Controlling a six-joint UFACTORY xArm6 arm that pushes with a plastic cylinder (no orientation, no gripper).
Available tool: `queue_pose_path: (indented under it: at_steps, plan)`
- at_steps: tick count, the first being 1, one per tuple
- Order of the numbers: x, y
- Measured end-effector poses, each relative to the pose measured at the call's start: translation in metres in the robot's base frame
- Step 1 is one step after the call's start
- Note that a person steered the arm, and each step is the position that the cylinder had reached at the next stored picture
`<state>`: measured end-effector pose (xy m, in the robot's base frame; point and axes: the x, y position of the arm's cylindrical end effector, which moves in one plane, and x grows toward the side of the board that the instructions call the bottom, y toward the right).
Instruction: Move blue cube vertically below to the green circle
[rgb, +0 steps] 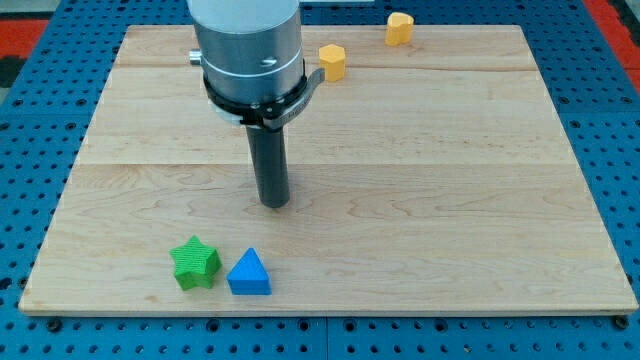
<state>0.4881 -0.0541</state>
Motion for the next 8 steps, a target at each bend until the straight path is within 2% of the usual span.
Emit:
queue_pose_path:
  at_steps: [1, 2, 3, 4, 7, 8]
  plan:
    - [-0.014, -0.027]
    - [-0.028, -0.031]
    - [-0.003, 0.001]
    - [-0.008, 0.034]
    - [-0.059, -0.005]
    - [-0.024, 0.076]
